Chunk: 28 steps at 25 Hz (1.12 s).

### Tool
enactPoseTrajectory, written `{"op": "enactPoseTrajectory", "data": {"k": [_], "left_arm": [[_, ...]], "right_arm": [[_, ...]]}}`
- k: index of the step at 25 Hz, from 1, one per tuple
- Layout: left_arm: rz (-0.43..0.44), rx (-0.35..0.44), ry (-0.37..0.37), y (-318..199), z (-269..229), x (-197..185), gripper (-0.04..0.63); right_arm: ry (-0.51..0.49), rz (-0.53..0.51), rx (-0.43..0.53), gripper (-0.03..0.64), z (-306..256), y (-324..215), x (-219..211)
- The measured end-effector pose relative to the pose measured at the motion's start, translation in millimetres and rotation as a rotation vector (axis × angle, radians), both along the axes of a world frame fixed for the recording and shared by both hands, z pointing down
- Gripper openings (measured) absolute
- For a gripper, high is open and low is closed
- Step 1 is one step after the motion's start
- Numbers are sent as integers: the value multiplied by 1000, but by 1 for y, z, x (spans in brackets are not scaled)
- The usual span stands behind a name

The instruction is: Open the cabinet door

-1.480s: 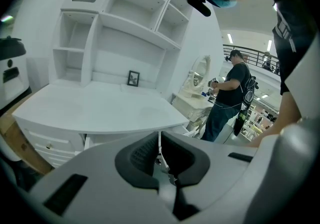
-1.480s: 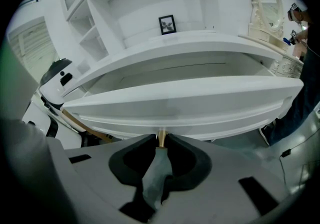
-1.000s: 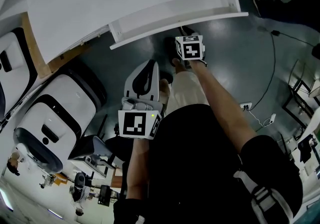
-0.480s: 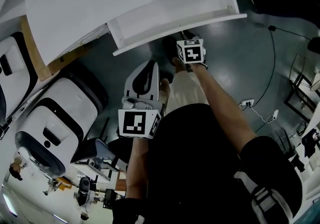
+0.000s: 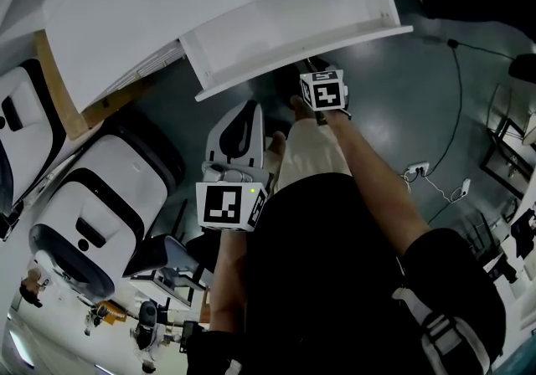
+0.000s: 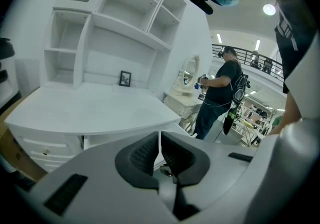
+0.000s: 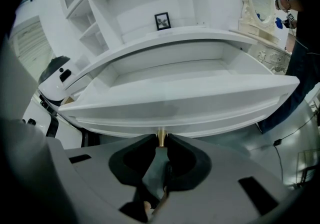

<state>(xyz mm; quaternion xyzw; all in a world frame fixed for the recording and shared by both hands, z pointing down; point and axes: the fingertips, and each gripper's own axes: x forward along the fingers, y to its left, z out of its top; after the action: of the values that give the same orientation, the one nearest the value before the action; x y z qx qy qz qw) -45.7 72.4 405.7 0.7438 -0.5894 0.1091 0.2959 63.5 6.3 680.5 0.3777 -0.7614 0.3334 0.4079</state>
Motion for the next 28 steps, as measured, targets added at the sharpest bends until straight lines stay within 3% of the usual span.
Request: {"op": "enactPoseTrajectory", "data": {"k": [28], "left_arm": [[51, 13, -2, 3, -3, 3, 32]], "right_arm": [[28, -2, -32, 89, 2, 47, 25]]}}
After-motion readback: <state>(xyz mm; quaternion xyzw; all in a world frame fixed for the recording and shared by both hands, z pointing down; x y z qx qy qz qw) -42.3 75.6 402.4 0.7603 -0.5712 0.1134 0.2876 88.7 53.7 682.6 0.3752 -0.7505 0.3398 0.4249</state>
